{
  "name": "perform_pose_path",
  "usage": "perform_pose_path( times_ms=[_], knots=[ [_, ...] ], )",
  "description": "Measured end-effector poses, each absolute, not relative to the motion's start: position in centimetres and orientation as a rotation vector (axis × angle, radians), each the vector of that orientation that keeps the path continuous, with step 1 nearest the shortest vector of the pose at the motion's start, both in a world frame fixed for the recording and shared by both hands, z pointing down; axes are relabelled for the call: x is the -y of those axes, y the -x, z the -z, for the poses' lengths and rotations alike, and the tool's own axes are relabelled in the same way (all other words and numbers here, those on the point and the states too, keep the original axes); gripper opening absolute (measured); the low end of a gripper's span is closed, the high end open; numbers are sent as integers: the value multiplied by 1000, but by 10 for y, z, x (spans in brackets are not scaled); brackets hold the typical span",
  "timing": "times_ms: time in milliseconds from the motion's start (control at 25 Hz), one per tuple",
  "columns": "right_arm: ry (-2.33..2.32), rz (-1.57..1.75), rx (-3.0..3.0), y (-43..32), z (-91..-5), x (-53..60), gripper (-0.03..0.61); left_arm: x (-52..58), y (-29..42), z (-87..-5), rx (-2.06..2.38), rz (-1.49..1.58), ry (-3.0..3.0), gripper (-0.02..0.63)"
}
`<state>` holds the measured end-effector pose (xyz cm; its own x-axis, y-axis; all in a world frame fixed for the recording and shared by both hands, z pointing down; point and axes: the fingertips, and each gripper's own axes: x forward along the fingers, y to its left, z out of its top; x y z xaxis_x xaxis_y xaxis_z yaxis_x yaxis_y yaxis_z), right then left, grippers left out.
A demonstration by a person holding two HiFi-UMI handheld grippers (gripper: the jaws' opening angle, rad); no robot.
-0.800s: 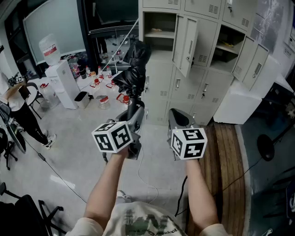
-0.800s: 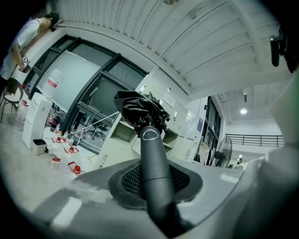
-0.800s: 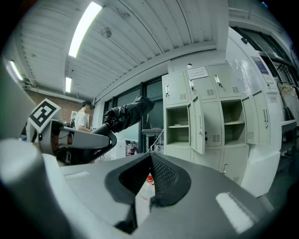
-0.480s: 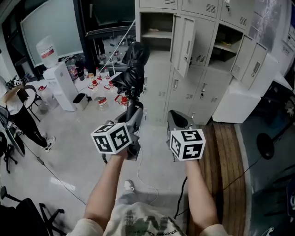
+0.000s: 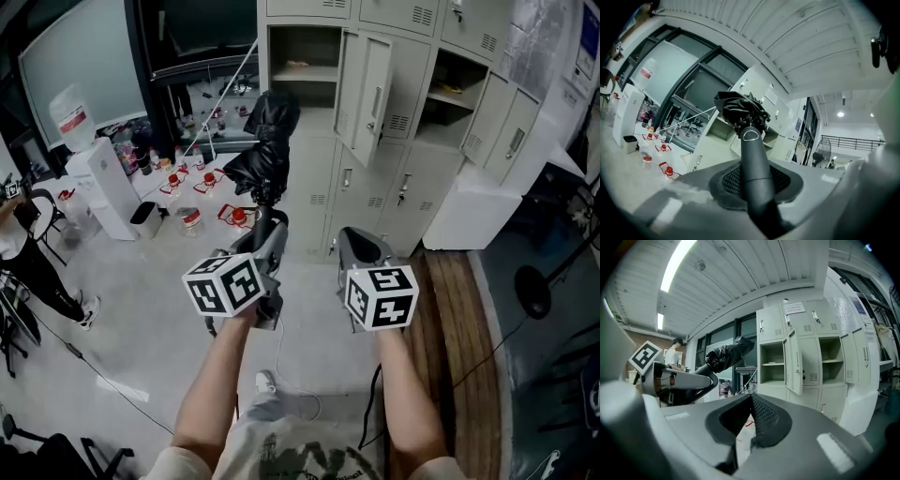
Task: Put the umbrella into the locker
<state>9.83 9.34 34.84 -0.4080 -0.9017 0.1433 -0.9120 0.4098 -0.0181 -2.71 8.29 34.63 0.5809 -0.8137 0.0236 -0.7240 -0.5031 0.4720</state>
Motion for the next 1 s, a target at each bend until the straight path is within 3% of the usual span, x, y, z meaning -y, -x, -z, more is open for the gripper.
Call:
perform_pose_path(
  times_ms=[1000],
  knots=[
    [-1786, -178, 2383, -19, -347, 90, -5, 114, 100, -360, 1042, 175, -2412, 87]
  ],
)
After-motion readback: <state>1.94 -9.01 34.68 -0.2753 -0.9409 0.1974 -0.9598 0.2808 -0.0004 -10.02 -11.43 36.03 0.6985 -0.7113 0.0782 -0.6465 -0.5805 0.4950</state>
